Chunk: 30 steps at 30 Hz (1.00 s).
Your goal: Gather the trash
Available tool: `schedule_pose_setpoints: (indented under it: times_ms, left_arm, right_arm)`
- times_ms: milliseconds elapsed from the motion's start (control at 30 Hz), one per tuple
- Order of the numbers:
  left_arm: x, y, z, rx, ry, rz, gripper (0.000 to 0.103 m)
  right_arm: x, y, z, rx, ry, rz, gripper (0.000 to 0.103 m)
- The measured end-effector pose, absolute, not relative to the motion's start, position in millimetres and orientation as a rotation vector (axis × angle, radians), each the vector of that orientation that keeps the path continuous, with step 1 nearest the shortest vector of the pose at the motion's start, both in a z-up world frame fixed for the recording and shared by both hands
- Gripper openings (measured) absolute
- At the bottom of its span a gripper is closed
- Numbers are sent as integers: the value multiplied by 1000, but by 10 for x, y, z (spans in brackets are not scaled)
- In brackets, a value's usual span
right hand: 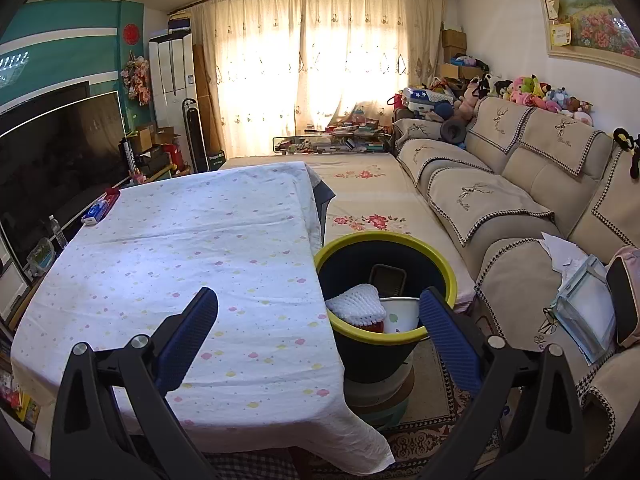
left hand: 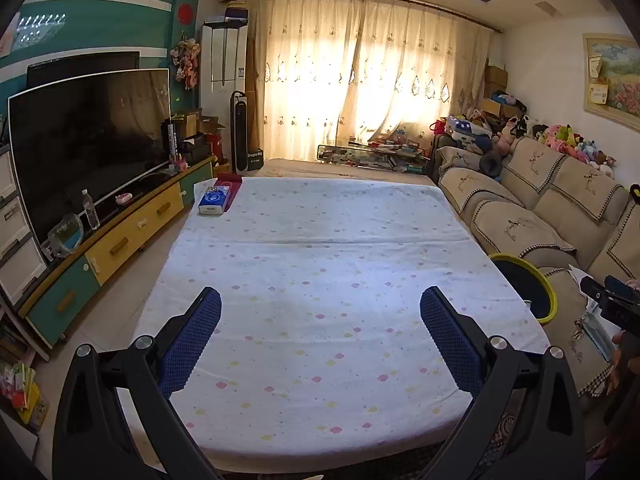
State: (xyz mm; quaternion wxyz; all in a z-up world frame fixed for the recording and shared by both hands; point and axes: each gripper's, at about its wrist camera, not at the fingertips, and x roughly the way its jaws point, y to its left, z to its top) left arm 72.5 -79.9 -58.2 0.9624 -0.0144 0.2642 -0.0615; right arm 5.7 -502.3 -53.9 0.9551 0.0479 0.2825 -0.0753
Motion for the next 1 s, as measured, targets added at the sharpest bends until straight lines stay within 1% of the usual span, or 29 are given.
schedule_pose_setpoints:
  times_ms: [1000]
  left_arm:
    - [718, -840, -580, -12, 541, -140, 98]
  right_arm:
    - [76, -5037, -573, 114, 582, -152, 96]
